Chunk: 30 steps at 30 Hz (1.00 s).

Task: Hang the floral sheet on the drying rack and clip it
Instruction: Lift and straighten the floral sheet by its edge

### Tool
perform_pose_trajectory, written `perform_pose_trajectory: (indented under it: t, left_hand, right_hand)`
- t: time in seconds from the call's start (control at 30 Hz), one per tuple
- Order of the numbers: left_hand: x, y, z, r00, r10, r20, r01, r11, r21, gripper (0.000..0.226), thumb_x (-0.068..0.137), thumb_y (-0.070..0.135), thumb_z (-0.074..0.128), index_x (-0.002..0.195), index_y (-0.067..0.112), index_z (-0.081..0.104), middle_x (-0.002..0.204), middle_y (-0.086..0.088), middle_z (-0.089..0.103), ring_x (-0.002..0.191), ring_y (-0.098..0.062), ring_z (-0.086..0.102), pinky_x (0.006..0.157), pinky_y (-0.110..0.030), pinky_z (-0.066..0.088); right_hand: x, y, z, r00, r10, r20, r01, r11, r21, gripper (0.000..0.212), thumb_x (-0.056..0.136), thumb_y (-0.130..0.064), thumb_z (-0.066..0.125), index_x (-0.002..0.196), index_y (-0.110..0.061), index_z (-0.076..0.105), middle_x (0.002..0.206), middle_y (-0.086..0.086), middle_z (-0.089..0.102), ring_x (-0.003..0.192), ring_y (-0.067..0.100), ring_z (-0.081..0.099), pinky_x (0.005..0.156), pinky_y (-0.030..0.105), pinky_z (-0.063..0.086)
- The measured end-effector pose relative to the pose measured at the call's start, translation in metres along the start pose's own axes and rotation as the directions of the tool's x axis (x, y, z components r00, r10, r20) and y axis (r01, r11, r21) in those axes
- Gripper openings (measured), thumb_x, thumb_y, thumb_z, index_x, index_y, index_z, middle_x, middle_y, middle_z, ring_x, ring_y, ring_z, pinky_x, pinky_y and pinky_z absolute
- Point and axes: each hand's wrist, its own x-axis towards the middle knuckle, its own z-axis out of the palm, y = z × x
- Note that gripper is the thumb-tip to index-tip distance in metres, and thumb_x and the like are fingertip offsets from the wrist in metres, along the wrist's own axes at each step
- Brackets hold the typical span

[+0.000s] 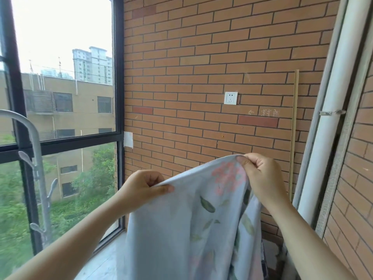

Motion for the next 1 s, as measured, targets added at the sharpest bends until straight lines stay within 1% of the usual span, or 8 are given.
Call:
perform_pose_trajectory:
  t: [0.27,0.37,0.53,0.6,0.77,0.83,0.9,1.0]
  left_hand:
    - [0.000,-0.002,-0.027,0.993,0.050,-0.105,-0.034,0.988,0.150,0.048,0.069,0.032,0.082,0.049,0.016,0.041,0.046,0.010,0.031,0.045,-0.005,0.027,0.044,-0.020,0.021]
    - [0.008,0.001,-0.032,0.977,0.057,-0.206,-0.027,0.989,0.148,0.038,0.070,0.031,0.080,0.055,0.010,0.052,0.047,0.011,0.037,0.045,-0.006,0.032,0.044,-0.019,0.023]
    - [0.012,0.007,-0.022,0.978,0.050,-0.203,-0.032,0.995,0.090,0.034,0.075,0.031,0.077,0.054,0.013,0.058,0.046,0.009,0.036,0.045,-0.007,0.029,0.046,-0.023,0.024]
    - [0.013,0.013,-0.016,0.981,0.086,-0.174,-0.073,0.994,0.081,0.040,0.077,0.031,0.076,0.045,0.025,0.052,0.042,0.008,0.032,0.044,-0.008,0.028,0.045,-0.020,0.021]
    - [0.018,0.032,0.004,0.986,0.151,-0.076,-0.142,0.983,0.114,0.029,0.074,0.037,0.075,0.060,0.014,0.065,0.048,0.006,0.042,0.047,-0.006,0.034,0.047,-0.022,0.028]
    - [0.017,0.043,0.014,0.984,0.176,-0.026,-0.171,0.976,0.135,0.023,0.077,0.032,0.075,0.065,0.014,0.069,0.052,-0.001,0.048,0.049,-0.006,0.038,0.048,-0.021,0.032]
    - [0.016,0.050,0.020,0.980,0.199,-0.010,-0.195,0.970,0.143,0.019,0.077,0.031,0.074,0.066,0.015,0.070,0.059,-0.005,0.057,0.052,-0.005,0.041,0.051,-0.023,0.037]
    - [0.015,0.043,0.016,0.984,0.178,-0.001,-0.176,0.975,0.136,0.019,0.075,0.029,0.076,0.061,0.020,0.066,0.051,0.008,0.052,0.051,-0.004,0.043,0.050,-0.017,0.034]
  right_hand:
    - [-0.005,0.030,-0.014,0.984,0.117,-0.137,-0.124,0.991,-0.046,0.041,0.094,-0.022,0.057,0.055,-0.015,0.048,0.042,-0.005,0.029,0.049,0.008,0.026,0.050,0.028,0.024]
    - [-0.002,0.033,-0.015,0.993,0.082,-0.079,-0.094,0.984,-0.152,0.035,0.094,-0.023,0.056,0.066,-0.003,0.061,0.049,0.018,0.041,0.052,0.016,0.035,0.051,0.026,0.026]
    - [-0.004,0.046,-0.014,0.985,0.170,-0.003,-0.162,0.935,-0.316,0.031,0.092,-0.024,0.058,0.067,-0.006,0.063,0.049,0.004,0.045,0.051,0.019,0.041,0.050,0.028,0.029]
    - [-0.010,0.042,-0.011,0.970,0.243,0.009,-0.230,0.930,-0.287,0.012,0.090,-0.021,0.062,0.090,-0.016,0.072,0.073,-0.002,0.068,0.065,0.011,0.056,0.059,0.024,0.039]
    - [-0.034,0.006,0.026,0.907,0.203,0.369,-0.217,0.976,-0.003,0.049,0.081,-0.036,0.072,0.128,-0.039,0.056,0.115,-0.022,0.064,0.096,-0.006,0.060,0.085,0.019,0.047]
    - [-0.042,0.000,0.046,0.875,0.095,0.476,-0.139,0.989,0.058,0.036,0.086,-0.037,0.068,0.121,-0.037,0.061,0.110,-0.023,0.067,0.099,-0.006,0.060,0.086,0.024,0.049]
    - [-0.045,0.000,0.057,0.896,0.028,0.442,-0.071,0.994,0.079,0.014,0.091,-0.035,0.061,0.089,-0.023,0.068,0.070,-0.013,0.064,0.066,0.003,0.057,0.062,0.030,0.046]
    - [-0.046,0.007,0.058,0.947,0.005,0.321,-0.045,0.992,0.118,0.045,0.092,-0.041,0.054,0.059,-0.012,0.045,0.052,-0.009,0.031,0.051,0.005,0.028,0.048,0.024,0.024]
